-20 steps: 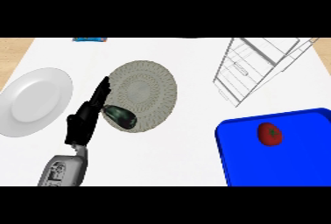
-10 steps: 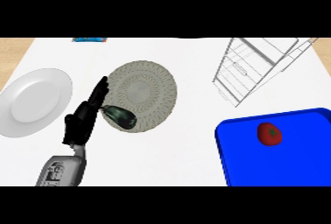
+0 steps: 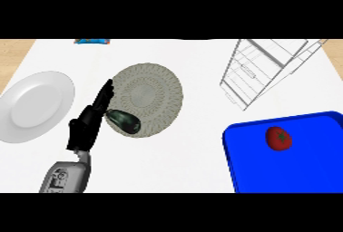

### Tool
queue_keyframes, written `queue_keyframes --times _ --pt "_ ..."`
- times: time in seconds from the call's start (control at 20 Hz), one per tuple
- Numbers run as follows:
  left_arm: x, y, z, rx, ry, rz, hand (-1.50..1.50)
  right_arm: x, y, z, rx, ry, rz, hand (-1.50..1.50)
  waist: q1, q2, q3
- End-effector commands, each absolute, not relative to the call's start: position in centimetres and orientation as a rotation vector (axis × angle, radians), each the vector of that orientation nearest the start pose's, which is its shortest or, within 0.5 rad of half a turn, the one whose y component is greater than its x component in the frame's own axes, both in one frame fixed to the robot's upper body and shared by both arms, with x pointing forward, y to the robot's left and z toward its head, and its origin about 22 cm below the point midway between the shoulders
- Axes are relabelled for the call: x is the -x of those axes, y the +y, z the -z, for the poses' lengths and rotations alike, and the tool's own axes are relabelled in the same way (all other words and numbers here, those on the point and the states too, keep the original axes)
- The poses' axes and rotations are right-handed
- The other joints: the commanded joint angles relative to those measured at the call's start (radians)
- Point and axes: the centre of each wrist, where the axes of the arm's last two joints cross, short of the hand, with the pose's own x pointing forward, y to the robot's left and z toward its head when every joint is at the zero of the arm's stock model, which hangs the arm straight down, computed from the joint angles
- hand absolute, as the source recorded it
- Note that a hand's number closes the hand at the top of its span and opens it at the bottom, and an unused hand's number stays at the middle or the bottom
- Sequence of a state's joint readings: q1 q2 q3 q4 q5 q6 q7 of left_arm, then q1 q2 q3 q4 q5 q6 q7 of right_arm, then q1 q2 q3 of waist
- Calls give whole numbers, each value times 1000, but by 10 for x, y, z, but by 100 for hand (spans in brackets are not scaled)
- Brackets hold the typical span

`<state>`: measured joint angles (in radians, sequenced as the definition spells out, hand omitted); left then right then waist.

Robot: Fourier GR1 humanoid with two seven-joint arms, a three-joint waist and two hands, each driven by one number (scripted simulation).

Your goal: Pick the cupcake from the tray and place it in the tiered shelf

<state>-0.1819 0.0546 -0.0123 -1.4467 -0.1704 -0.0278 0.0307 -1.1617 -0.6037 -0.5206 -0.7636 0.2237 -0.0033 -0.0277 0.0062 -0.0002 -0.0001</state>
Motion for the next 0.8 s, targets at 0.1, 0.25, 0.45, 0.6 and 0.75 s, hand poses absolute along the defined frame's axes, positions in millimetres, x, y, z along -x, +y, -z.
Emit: queue_keyframes --times 0.1,0.25,0.45,0.6,0.75 --pt "-287 233 -23 -121 -1570 262 0 -390 -420 -350 535 -1948 321 -150 -1 -1 0" --pt "-289 210 -15 -117 -1574 264 0 -359 -474 -351 574 -1890 371 -150 -13 2 1" --pt "-282 225 -23 -85 -1572 275 0 -335 -513 -352 640 -1713 316 -150 11 7 1" --pt "-286 203 -13 -96 -1598 260 0 -303 -547 -353 638 -1682 244 -150 5 13 2" --pt "-281 220 -18 -99 -1596 268 0 -278 -574 -338 659 -1660 226 -150 12 13 3"
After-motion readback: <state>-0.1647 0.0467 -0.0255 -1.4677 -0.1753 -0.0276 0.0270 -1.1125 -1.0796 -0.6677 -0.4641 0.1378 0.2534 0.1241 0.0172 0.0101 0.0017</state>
